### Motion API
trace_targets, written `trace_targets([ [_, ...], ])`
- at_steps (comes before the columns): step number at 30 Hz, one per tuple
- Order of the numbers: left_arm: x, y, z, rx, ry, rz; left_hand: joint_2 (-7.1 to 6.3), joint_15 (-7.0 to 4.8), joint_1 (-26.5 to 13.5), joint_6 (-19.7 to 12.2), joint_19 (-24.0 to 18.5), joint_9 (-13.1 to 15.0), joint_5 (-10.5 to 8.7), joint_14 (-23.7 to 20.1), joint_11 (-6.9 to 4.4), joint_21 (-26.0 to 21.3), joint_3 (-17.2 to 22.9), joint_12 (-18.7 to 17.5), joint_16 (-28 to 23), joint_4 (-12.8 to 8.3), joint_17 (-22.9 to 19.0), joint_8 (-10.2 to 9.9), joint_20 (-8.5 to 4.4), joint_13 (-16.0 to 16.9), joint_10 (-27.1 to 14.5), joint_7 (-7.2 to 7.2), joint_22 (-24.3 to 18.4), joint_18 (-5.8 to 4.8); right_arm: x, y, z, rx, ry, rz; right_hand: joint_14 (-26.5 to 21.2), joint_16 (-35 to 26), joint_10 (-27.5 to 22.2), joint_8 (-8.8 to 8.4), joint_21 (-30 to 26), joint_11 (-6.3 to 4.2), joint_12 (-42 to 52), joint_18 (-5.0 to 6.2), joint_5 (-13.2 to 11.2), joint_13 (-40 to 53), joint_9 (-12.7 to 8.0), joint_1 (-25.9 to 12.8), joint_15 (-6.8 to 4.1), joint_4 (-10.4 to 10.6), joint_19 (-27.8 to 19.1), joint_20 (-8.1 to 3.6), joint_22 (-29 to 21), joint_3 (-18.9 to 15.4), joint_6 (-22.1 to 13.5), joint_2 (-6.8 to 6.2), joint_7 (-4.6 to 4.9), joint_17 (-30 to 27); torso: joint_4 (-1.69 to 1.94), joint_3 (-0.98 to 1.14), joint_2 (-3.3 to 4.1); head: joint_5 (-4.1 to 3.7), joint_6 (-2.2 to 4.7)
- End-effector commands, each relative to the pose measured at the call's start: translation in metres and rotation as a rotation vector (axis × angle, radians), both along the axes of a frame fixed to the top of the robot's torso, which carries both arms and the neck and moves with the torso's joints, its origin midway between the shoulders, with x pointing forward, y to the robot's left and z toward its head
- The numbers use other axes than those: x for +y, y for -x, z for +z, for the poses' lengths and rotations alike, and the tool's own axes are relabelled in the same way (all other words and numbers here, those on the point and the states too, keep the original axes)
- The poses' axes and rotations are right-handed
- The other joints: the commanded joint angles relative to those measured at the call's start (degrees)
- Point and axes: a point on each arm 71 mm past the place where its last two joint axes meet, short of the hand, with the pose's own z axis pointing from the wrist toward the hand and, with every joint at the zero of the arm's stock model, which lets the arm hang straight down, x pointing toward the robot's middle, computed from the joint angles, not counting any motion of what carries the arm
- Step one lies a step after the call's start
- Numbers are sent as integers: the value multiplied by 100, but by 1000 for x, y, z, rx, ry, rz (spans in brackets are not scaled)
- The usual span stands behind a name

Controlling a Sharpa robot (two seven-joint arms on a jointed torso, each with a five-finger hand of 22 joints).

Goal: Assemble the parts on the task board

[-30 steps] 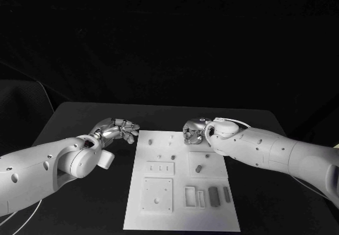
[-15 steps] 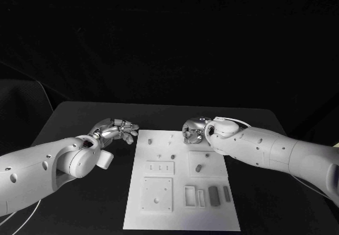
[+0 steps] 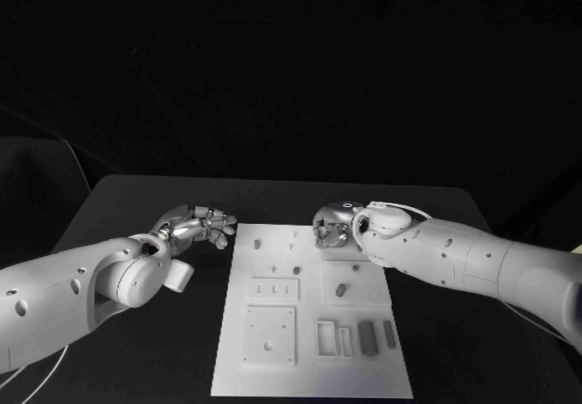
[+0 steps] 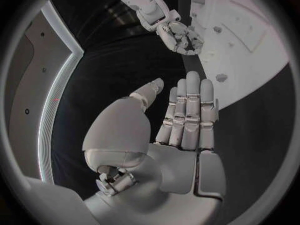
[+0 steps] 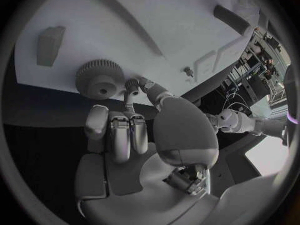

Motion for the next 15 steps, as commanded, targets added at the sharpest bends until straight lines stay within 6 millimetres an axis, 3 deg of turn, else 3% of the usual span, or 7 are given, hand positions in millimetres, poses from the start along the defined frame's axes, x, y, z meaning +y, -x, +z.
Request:
trace_targets([
  [1,-2,0,1,1,12,-16,-28,15,-22,-49,36,-8,-9,7,5,-19,-36,-25,-20,0,7,-30,15,-10,-36,0,-9,65,-7,5,-17,75,57,-17,2046,1118,729,-192,852,-15,18,75,-8,340,-486,14,39,-12,31,-6,7,26,-186,-23,153,2806,7,0,11,-10,2],
  [15,-1,0,1,0,10,-10,-27,14,-18,-52,35,-10,-8,5,5,-21,-35,-28,-22,-4,9,-33,14,-10,-38,-2,-10,66,-12,5,-17,77,59,-21,2044,1117,731,-196,850,-16,19,75,0,344,-490,23,39,-17,30,-7,12,34,-195,-16,152,2804,7,2,31,-17,8],
])
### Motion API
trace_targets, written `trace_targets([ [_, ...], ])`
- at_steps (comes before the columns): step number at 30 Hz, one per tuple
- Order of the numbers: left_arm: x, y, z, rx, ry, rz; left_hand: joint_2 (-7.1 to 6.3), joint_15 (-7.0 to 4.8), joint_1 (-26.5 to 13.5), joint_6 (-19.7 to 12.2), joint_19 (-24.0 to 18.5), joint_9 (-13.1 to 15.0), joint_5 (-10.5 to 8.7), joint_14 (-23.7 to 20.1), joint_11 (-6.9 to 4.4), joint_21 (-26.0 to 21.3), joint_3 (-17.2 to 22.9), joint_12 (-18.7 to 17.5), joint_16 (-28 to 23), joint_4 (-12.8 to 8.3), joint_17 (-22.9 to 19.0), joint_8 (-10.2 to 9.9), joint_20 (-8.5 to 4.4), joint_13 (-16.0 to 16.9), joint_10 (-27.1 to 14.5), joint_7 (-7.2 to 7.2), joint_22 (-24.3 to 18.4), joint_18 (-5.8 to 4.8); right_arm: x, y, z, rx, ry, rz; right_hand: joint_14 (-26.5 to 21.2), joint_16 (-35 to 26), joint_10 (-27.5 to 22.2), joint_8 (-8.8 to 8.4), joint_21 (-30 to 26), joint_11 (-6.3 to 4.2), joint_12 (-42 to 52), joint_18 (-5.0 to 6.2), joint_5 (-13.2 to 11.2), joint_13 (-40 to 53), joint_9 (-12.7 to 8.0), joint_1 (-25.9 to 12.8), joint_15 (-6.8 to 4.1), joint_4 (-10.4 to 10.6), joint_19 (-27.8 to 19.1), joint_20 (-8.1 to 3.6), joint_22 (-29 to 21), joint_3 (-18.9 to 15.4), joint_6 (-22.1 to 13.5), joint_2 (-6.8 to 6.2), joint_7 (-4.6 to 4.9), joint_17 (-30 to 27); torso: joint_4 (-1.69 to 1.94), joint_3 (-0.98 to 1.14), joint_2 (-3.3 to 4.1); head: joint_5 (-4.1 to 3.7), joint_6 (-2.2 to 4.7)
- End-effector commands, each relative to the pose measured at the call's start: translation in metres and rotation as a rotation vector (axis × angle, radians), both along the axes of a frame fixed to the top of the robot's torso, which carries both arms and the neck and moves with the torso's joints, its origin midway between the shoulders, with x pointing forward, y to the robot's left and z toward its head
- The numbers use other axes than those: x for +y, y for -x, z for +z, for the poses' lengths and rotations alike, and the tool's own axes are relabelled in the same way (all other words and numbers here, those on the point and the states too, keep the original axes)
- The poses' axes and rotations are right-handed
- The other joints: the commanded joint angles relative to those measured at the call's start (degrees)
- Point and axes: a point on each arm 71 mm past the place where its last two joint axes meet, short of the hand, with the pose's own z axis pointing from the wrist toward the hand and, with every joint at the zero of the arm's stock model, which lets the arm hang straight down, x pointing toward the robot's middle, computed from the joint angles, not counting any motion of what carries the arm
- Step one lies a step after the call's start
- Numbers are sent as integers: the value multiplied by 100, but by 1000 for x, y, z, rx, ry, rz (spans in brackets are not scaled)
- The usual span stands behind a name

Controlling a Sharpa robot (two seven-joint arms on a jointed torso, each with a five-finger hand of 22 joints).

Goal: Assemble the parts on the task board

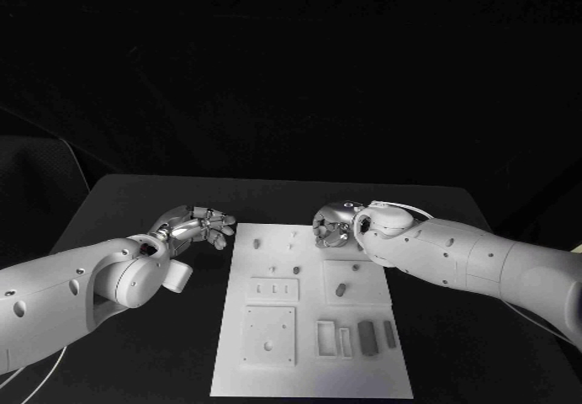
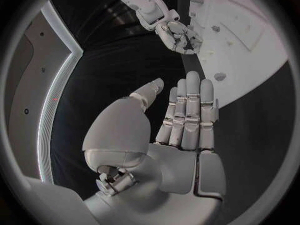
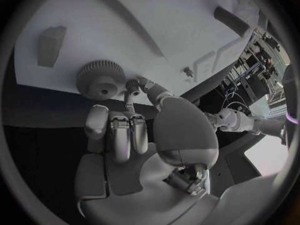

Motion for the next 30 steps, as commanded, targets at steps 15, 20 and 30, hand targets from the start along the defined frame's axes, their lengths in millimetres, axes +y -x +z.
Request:
trace_targets([
  [15,-1,0,1,-1,10,-12,-24,14,-11,-55,34,-7,-6,4,5,-23,-33,-32,-24,-9,12,-37,13,-6,-40,-4,-9,67,-12,6,-18,78,61,-29,2045,1118,731,-205,848,-16,20,74,10,346,-498,33,39,-12,35,-15,13,31,-205,-14,164,2805,7,3,23,-17,19],
  [20,-1,0,1,-1,10,-11,-23,14,-9,-56,34,-8,-6,3,5,-23,-33,-33,-25,-10,13,-38,13,-6,-41,-4,-9,68,-13,6,-18,73,60,-32,2041,1117,728,-225,846,-17,17,74,16,343,-512,38,39,-17,32,-15,22,35,-251,-24,173,2801,9,7,30,-22,27],
  [30,0,0,1,-2,9,-8,-22,14,-4,-58,33,-9,-5,2,5,-24,-31,-35,-27,-14,15,-40,12,-6,-42,-6,-10,68,-16,7,-17,60,55,-39,2040,1116,723,-230,845,-17,13,74,18,334,-516,40,39,-18,31,-15,25,37,-264,-24,175,2799,11,4,40,-37,43],
])
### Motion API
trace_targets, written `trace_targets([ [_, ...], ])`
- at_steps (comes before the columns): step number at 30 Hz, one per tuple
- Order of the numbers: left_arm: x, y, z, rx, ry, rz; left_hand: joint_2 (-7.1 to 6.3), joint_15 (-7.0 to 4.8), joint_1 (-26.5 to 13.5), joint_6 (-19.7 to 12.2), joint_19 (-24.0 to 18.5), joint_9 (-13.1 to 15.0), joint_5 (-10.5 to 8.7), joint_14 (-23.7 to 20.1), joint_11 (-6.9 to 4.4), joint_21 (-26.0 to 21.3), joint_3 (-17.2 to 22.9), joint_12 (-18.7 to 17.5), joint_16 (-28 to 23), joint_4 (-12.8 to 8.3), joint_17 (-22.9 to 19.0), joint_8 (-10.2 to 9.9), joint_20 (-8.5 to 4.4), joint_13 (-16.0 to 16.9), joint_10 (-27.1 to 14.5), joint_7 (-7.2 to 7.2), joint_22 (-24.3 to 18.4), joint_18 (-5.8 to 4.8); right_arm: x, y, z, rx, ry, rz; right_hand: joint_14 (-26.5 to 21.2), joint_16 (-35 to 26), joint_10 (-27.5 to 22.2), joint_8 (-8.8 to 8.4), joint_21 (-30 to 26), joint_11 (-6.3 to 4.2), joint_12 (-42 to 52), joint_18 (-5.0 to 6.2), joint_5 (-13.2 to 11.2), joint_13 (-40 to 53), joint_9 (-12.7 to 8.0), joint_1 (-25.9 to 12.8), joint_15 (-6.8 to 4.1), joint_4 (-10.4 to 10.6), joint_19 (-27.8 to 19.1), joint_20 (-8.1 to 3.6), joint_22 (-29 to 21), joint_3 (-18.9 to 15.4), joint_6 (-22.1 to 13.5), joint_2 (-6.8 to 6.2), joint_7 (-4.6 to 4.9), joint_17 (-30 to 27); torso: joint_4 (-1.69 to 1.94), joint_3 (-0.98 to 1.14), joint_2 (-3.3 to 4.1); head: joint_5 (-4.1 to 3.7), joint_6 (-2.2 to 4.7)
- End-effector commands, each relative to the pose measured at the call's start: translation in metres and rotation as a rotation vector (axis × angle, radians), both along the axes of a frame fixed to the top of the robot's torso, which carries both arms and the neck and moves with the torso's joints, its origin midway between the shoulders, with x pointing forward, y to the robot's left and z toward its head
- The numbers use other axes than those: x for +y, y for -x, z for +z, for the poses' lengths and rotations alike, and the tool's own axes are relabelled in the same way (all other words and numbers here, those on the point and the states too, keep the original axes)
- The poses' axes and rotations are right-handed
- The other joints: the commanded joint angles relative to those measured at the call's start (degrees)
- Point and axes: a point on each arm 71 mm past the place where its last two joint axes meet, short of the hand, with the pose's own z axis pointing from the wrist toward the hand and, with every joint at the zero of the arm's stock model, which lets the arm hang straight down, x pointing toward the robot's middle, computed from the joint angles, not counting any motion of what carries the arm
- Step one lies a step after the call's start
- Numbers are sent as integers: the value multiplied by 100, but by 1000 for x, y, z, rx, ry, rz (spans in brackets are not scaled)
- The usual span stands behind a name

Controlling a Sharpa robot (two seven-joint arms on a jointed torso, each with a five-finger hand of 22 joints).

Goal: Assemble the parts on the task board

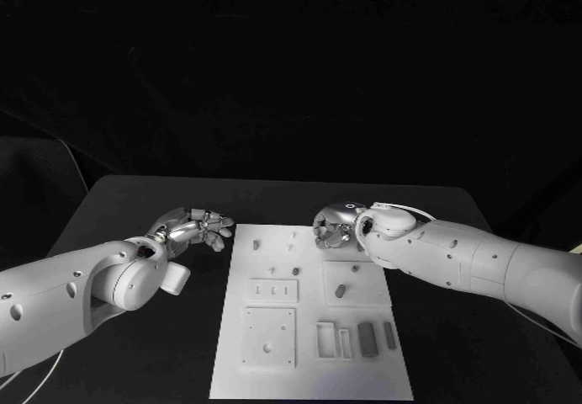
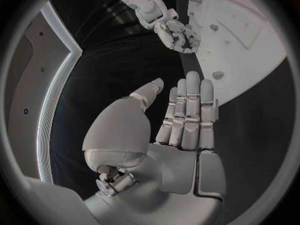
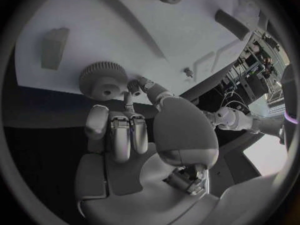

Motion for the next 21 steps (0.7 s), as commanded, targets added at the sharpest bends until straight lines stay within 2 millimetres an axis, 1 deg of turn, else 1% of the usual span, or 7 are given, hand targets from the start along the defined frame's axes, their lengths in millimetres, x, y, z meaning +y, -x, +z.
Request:
trace_targets([
  [1,-1,0,1,-3,11,-11,-22,14,-4,-43,33,-9,-5,2,5,-25,-31,-35,-27,-14,5,-23,12,-7,-42,10,-6,69,-10,5,-18,71,67,-40,2039,1116,721,-41,845,-17,10,71,18,329,-517,40,39,-13,32,-17,6,32,-190,-24,165,2799,1,-1,7,-4,12],
  [7,-1,0,1,-3,10,-10,-22,14,0,-45,33,-10,-5,2,6,-25,-31,-37,-28,-16,6,-25,12,-8,-44,9,-7,69,-11,7,-17,57,58,-38,2037,1114,720,-41,845,-17,9,71,20,327,-518,41,39,-13,32,-17,8,33,-193,-24,165,2795,-3,6,13,-6,19],
  [16,0,0,1,-3,10,-9,-21,14,3,-46,33,-11,-5,1,6,-27,-31,-39,-29,-19,8,-27,11,-8,-45,8,-8,70,-8,8,-17,75,62,-27,2043,1118,721,-41,845,-17,10,71,21,330,-519,43,39,-14,31,-17,10,35,-195,-24,166,2804,3,2,21,-9,32],
  [18,0,0,1,-3,10,-9,-21,14,4,-47,33,-11,-5,1,6,-27,-30,-39,-30,-19,8,-27,11,-8,-45,8,-8,70,-8,9,-17,78,63,-26,2043,1118,721,-36,845,-17,10,71,23,331,-518,43,39,-13,31,-17,12,36,-188,-21,165,2804,1,4,23,-8,30],
  [21,-1,0,1,-2,10,-9,-21,14,5,-47,32,-12,-5,1,6,-27,-30,-40,-30,-20,9,-28,11,-8,-46,8,-8,70,-9,8,-17,77,64,-30,2044,1121,721,49,843,-18,14,71,32,338,-496,50,40,-8,26,-17,41,60,-35,7,152,2806,2,5,25,-20,26],
])
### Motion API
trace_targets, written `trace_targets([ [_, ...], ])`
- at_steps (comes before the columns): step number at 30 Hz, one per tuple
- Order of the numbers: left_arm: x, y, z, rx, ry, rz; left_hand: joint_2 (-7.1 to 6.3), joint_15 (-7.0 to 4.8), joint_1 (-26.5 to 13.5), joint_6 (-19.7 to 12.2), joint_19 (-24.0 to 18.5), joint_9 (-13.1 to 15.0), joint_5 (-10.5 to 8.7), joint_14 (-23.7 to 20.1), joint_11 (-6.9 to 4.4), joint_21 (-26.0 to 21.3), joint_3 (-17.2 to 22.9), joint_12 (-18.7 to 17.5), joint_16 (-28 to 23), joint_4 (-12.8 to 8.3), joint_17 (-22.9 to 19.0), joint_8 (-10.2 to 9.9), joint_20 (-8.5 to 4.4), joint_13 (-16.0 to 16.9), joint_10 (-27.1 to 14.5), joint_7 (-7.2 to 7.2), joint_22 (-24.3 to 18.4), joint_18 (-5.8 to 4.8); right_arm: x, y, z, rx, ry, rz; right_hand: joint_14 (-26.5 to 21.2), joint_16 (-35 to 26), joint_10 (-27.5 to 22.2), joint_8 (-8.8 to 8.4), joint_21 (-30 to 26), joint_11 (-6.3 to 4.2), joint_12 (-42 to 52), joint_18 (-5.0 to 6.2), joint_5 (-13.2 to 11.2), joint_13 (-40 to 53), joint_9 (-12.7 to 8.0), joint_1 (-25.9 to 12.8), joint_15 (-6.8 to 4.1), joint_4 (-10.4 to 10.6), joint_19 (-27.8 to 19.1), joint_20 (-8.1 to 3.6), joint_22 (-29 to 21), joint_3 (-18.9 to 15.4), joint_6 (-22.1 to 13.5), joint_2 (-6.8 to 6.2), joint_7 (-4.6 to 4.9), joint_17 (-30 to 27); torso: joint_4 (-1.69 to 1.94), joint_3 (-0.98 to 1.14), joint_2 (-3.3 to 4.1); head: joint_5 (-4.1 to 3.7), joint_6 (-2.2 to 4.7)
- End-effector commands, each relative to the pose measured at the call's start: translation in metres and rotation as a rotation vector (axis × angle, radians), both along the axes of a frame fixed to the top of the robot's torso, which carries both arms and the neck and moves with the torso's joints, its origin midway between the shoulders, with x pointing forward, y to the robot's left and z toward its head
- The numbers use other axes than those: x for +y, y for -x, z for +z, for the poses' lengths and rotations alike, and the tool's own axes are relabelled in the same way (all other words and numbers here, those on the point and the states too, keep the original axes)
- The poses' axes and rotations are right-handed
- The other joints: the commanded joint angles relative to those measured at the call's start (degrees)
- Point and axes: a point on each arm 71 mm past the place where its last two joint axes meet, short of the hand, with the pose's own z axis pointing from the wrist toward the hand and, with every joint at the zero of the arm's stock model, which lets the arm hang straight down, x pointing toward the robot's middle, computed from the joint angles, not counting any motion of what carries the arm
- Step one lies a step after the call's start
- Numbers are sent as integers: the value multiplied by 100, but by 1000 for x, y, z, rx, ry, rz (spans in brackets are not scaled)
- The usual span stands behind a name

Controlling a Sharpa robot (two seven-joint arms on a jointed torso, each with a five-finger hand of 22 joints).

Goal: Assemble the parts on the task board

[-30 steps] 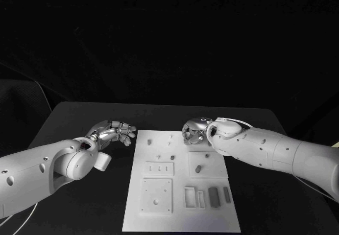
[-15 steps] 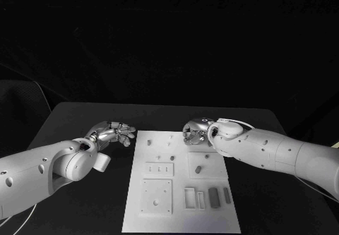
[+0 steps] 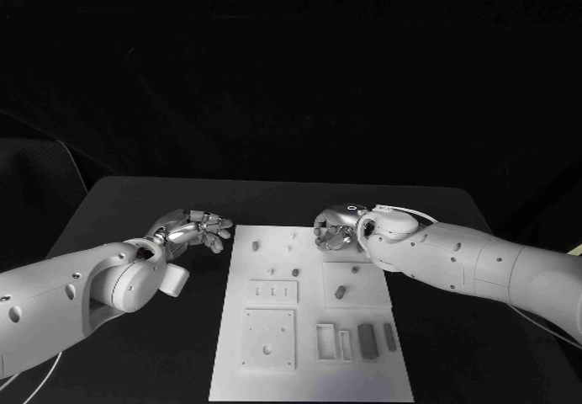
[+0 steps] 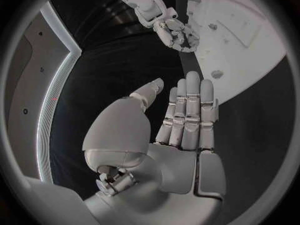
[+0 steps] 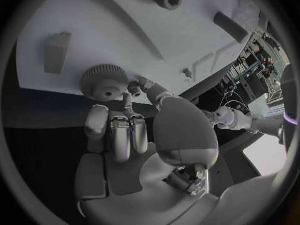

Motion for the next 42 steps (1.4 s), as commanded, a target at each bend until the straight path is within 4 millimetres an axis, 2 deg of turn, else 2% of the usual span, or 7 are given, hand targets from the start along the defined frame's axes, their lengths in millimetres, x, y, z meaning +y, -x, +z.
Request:
trace_targets([
  [1,-2,0,1,-2,11,-13,-21,14,5,-47,32,-7,-5,1,6,-27,-15,-40,-30,-5,10,-23,11,-8,-46,8,-9,70,-7,4,-18,85,69,-28,2044,1122,720,72,842,-18,13,69,34,336,-488,51,40,9,25,-17,24,50,166,14,64,2806,2,-1,5,-13,-7],
  [5,-1,0,1,-3,11,-11,-20,14,6,-48,32,-7,-5,0,6,-27,-15,-41,-31,-5,11,-23,11,-8,-46,8,-10,70,-8,5,-18,88,70,-26,2036,1121,711,199,835,-23,14,69,52,340,-450,79,39,0,13,-18,76,101,466,67,63,2795,3,-2,6,-27,-10],
  [15,-1,0,1,-3,10,-11,-19,14,8,-47,32,-8,-5,0,7,-28,-15,-43,-32,-6,13,-25,11,-9,-47,7,-11,70,-4,6,-18,90,59,-13,2034,1126,706,377,824,-30,18,69,106,352,-384,165,38,-23,-17,-18,163,232,960,239,26,2796,11,-2,14,-39,-7],
  [34,0,-1,1,-2,9,-8,-16,14,11,-47,32,-8,-5,-1,7,-30,-15,-46,-35,-8,16,-27,12,-9,-48,7,-12,71,1,10,-16,78,25,-20,2033,1127,710,426,822,-30,22,69,131,364,-361,186,38,-27,-29,-16,192,271,1104,295,10,2795,13,-2,24,-51,-7],
  [42,2,-1,1,-3,6,-1,-14,14,12,-46,32,-9,-5,-1,7,-31,-15,-47,-36,-8,17,-28,12,-9,-48,7,-13,71,14,13,2,22,-23,-19,2026,1124,701,434,822,-30,15,69,144,348,-357,187,38,-25,-30,-15,197,279,1131,307,8,2786,8,-10,24,-45,11],
])
